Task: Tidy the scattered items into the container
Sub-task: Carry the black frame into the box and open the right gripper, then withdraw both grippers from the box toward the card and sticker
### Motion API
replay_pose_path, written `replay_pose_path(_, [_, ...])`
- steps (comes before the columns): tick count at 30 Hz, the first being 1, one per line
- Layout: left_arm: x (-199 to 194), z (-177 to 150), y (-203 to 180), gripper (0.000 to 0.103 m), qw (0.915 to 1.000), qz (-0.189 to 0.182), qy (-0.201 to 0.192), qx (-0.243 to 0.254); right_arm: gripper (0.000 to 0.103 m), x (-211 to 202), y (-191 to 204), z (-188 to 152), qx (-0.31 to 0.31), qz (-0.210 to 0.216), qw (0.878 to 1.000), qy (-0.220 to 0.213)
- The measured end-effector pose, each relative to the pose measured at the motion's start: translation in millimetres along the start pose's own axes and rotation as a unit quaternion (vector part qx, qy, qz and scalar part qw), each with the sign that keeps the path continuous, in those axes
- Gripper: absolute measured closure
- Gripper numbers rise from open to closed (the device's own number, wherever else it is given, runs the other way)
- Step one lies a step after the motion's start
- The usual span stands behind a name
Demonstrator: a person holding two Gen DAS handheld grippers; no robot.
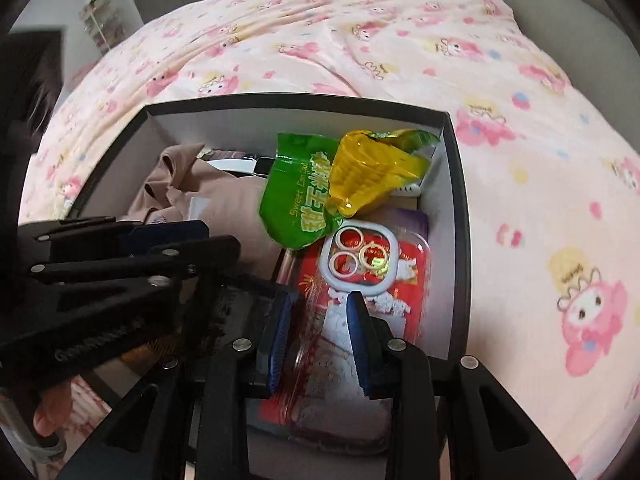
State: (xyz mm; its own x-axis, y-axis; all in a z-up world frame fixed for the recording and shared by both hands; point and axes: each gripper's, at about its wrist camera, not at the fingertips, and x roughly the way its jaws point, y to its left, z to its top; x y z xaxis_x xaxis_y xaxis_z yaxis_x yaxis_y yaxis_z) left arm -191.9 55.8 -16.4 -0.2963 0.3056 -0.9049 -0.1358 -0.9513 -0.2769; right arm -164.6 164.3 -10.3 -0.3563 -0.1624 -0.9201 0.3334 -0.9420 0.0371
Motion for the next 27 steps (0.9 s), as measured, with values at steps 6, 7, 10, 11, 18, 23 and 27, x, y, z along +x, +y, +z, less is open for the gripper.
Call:
replay_pose_path(6, [2.3, -15.5, 6.3, 0.07, 0.9985, -0.045, 0.031, 0.001, 0.072, 6.0, -5.6, -7.3, 0.026, 0.106, 0.992, 0.061])
replay_pose_path(7, [-0.4, -19.7, 9.6, 0.07, 0.9979, -0.056, 0.033, -0.001, 0.072, 5.3, -5.7, -9.3, 0.03, 0.114, 0.991, 0.062])
replay_pose_path(10, [-6.7, -23.4, 18.7, 0.07, 0.9963, -0.081, 0.025, -0.013, 0.072, -3.4, -5.8, -10.7, 0.021, 0.087, 0.995, 0.044])
replay_pose_path(11, [-9.4, -22.5, 22.0, 0.07, 0.9967, -0.078, 0.015, -0.018, 0.072, -7.1, -7.8, -10.0, 0.025, 0.082, 0.996, 0.036])
replay_pose_path(18, [-0.8, -24.1, 34.4, 0.071, 0.9917, -0.111, 0.045, -0.047, 0.071, 0.4, -22.2, -12.2, 0.077, 0.153, 0.984, 0.047])
replay_pose_path(23, [-11.7, -28.3, 37.1, 0.071, 0.9906, -0.123, 0.036, -0.048, 0.071, -5.1, -21.7, -16.5, 0.067, 0.136, 0.987, 0.054])
replay_pose_path(27, [-20.7, -31.9, 38.0, 0.07, 0.9936, -0.104, 0.019, -0.04, 0.071, -29.5, -18.5, -20.1, 0.038, 0.054, 0.998, 0.003])
